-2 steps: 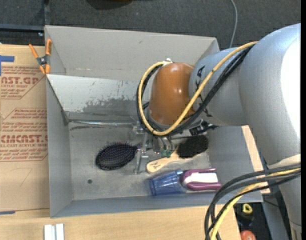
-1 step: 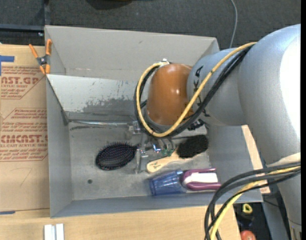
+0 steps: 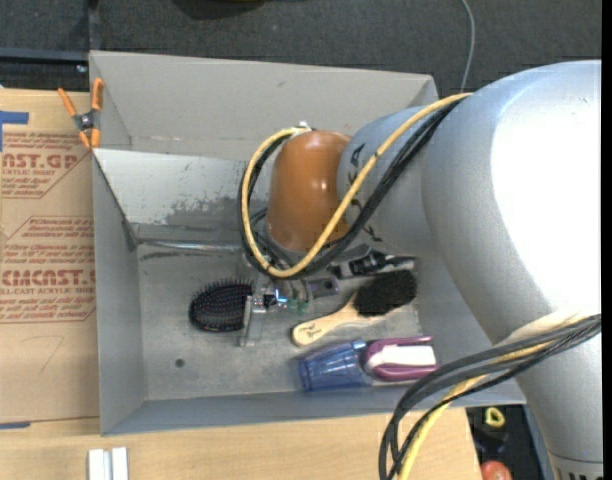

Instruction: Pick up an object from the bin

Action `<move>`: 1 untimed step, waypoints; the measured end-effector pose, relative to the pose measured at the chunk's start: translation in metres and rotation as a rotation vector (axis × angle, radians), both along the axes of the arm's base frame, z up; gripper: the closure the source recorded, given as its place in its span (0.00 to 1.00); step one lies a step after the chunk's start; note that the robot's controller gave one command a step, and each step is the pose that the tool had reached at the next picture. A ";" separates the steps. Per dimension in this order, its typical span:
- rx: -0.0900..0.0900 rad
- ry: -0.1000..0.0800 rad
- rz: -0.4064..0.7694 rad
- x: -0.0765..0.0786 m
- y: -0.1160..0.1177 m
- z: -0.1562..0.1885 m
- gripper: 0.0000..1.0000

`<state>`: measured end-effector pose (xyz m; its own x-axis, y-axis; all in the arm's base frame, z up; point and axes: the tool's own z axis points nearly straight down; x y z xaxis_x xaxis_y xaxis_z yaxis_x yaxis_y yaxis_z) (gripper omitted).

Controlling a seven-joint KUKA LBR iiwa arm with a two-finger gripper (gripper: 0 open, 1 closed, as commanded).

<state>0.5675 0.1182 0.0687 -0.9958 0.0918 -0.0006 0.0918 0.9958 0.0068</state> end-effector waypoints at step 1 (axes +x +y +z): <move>-0.002 -0.004 0.025 -0.002 0.000 0.001 0.00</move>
Offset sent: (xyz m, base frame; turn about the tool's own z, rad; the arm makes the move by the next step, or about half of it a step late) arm 0.0230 -0.0206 0.0013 -0.2291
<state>0.5654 0.1177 0.0700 -0.9978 0.0666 -0.0052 0.0665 0.9978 0.0054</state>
